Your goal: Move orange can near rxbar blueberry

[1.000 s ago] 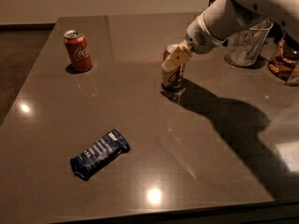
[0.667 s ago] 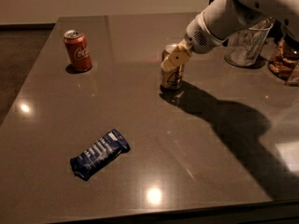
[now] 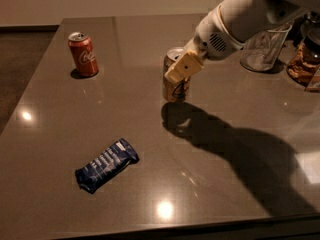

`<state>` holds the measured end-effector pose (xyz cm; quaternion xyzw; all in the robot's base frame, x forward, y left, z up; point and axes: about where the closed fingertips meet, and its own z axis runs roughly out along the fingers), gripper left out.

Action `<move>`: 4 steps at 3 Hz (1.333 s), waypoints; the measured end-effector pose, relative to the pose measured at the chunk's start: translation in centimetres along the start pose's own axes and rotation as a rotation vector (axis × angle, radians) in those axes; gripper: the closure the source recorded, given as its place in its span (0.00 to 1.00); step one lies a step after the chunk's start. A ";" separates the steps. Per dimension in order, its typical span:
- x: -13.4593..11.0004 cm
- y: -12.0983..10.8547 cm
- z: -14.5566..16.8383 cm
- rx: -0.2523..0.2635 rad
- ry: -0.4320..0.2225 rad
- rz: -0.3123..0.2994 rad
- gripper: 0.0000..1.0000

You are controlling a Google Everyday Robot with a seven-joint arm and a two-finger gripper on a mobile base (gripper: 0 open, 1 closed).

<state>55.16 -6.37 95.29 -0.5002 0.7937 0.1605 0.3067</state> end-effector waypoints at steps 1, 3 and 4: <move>-0.8 4.0 0.1 -0.064 -0.021 -0.068 1.00; -1.9 9.6 2.4 -0.167 -0.051 -0.177 1.00; -1.9 11.3 3.6 -0.202 -0.053 -0.213 1.00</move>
Offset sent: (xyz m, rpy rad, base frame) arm -0.0836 0.0765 -0.0097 0.0652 0.0024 0.2833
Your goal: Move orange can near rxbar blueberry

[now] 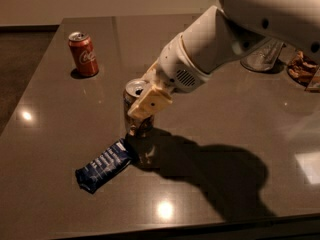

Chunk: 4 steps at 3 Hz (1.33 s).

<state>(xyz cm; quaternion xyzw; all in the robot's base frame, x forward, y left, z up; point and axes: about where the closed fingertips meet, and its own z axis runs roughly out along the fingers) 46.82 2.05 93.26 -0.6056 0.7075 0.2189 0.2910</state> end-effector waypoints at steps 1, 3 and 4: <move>0.1 0.8 1.2 -0.013 0.013 -0.020 0.82; 0.8 1.0 2.3 -0.018 0.008 -0.025 0.35; 0.6 1.1 2.3 -0.018 0.009 -0.029 0.12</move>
Offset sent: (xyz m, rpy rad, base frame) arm -0.0056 0.0093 -0.0295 -0.0229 0.0158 0.0453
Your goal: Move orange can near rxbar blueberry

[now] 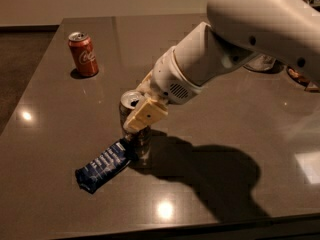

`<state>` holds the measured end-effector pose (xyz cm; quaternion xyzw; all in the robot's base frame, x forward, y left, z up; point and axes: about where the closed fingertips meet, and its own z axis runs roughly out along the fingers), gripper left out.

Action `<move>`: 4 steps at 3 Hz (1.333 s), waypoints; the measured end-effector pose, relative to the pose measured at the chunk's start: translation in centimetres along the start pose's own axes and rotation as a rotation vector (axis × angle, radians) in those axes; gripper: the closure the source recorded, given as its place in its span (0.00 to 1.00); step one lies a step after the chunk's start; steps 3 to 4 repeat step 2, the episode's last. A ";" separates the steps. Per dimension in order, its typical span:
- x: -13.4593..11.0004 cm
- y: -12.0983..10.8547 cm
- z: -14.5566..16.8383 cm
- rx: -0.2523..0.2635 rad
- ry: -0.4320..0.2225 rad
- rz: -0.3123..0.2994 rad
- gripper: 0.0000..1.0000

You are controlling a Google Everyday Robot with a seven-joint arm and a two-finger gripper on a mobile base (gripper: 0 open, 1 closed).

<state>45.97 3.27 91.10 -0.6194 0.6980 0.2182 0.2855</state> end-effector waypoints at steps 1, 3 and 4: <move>-0.2 0.1 0.0 0.001 0.001 -0.004 0.00; -0.2 0.1 -0.1 0.001 0.001 -0.004 0.00; -0.2 0.1 -0.1 0.001 0.001 -0.004 0.00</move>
Offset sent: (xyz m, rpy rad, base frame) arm -0.0010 0.0010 0.0013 -0.0013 -0.0031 0.0019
